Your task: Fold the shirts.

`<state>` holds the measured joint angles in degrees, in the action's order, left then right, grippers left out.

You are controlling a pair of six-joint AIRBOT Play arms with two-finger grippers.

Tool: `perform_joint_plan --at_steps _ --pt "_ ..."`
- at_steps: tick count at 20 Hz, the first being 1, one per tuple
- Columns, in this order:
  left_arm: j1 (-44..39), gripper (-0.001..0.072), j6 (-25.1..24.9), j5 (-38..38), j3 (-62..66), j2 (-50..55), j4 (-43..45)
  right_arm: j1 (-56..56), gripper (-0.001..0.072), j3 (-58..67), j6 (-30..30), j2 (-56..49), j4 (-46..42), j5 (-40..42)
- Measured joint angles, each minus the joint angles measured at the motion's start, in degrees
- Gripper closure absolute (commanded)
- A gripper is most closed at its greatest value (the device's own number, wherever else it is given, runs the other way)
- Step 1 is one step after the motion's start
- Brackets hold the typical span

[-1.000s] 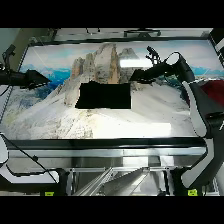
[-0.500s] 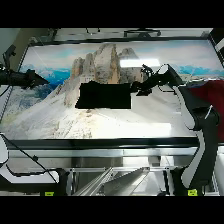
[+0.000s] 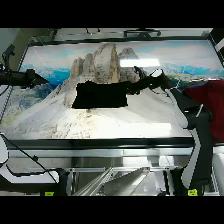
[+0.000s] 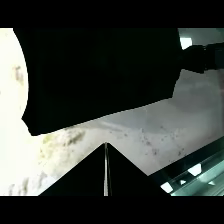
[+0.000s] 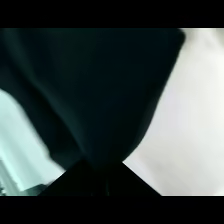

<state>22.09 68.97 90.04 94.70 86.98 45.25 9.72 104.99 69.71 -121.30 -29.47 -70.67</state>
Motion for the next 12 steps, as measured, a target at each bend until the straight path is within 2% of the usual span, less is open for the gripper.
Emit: perform_joint_plan --at_steps 4,9,12 --pt "-0.02 0.0681 -0.02 0.11 0.00 -0.02 0.00 -3.39 0.0700 1.33 -0.26 12.52 0.09 -2.75" --pt "-0.02 0.0680 -0.04 2.34 0.00 -0.02 0.04 -11.76 0.0699 1.68 7.32 32.02 -12.17 -10.16" --pt "-0.02 0.0681 -0.04 4.46 0.00 -0.02 0.04 -18.10 0.0698 1.68 9.68 40.26 -16.28 -12.22"
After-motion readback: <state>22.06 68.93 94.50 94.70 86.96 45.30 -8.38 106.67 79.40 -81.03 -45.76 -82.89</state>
